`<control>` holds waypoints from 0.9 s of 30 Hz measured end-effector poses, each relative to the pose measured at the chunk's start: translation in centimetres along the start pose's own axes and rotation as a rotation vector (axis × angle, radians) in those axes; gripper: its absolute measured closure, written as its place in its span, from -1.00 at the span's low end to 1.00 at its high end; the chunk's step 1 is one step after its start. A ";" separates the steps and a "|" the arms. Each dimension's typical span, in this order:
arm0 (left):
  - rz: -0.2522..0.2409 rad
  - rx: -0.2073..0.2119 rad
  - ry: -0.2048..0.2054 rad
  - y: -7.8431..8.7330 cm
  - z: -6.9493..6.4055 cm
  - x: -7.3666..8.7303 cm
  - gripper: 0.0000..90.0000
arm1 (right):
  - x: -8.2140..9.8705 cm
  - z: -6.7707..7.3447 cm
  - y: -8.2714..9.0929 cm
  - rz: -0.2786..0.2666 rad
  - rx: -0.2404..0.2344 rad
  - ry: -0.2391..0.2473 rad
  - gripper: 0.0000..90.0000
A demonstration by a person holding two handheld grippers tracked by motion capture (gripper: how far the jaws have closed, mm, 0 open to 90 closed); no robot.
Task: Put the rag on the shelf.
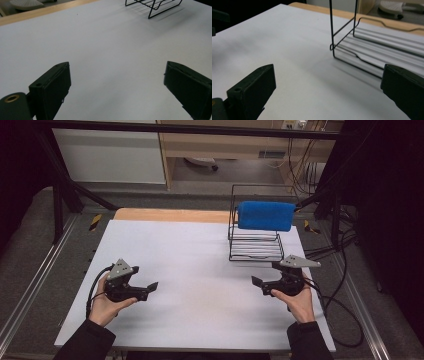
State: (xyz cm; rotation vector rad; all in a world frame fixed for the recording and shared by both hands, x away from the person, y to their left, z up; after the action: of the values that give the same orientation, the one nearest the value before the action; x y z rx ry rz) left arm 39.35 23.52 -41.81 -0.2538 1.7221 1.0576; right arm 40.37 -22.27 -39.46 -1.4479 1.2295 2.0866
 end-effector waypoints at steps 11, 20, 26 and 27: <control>0.050 0.015 -0.002 0.2 0.6 3.8 -0.82 | 5.4 -0.3 -0.5 0.082 -0.043 -0.037 -0.98; 0.061 0.013 0.006 0.3 0.9 5.5 -0.82 | 7.6 -0.8 0.3 0.099 -0.049 -0.009 -0.98; 0.058 0.022 0.010 0.3 0.8 5.7 -0.83 | 8.0 -1.2 0.6 0.110 -0.042 -0.021 -0.98; 0.060 0.024 0.008 0.3 0.7 5.7 -0.83 | 8.1 -1.3 0.5 0.112 -0.040 -0.020 -0.98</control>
State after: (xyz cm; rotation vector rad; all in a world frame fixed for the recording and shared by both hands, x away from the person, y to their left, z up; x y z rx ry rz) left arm 37.19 26.06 -46.56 -0.1921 1.7583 1.0802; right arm 37.28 -25.25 -46.46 -1.4017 1.2960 2.2050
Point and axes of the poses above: each handheld gripper's, and its own axes: y roughly backward along the jaws, x roughly out of its underside, z roughly to its left, the point moved 3 cm from there along -y, roughly forward along the jaws, and after that the axes turned 2 degrees about x, right-handed, at the moved point
